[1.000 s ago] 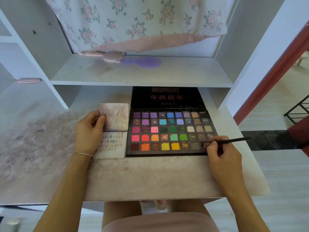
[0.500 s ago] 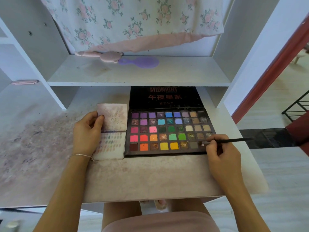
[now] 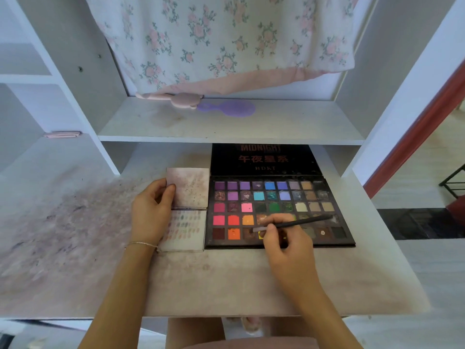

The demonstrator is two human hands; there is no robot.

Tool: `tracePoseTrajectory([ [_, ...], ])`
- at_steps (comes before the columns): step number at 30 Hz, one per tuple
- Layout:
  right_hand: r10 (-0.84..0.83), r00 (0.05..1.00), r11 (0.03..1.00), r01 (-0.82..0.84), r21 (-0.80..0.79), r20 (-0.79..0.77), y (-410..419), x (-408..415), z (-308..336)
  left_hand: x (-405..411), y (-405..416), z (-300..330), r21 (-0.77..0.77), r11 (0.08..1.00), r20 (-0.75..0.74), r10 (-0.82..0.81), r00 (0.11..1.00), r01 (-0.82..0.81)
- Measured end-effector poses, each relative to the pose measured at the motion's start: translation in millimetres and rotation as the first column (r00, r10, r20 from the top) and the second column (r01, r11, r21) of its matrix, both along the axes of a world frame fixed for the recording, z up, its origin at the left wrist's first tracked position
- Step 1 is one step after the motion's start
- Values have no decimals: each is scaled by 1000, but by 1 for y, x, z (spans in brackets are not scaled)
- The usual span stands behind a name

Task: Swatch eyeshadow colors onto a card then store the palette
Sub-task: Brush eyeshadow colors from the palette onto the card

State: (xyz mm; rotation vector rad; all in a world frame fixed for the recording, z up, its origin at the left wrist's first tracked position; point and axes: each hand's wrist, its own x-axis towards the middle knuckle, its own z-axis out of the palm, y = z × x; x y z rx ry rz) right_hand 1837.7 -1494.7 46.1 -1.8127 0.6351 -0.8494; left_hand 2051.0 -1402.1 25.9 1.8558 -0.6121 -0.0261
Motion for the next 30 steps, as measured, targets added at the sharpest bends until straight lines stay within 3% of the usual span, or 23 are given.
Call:
tracePoseTrajectory([
  [8, 92, 996, 996, -92, 11, 20, 23, 36, 1, 1, 1, 0, 12, 1000, 4, 1, 1000, -1],
  [15, 105, 991, 986, -114, -119, -82, 31, 54, -6, 0, 1, 2, 2, 1000, 8, 0, 1000, 0],
  [30, 181, 957, 952, -229, -202, -228, 32, 56, -10, -1, 2, 3, -25, 1000, -20, 6, 1000, -7],
])
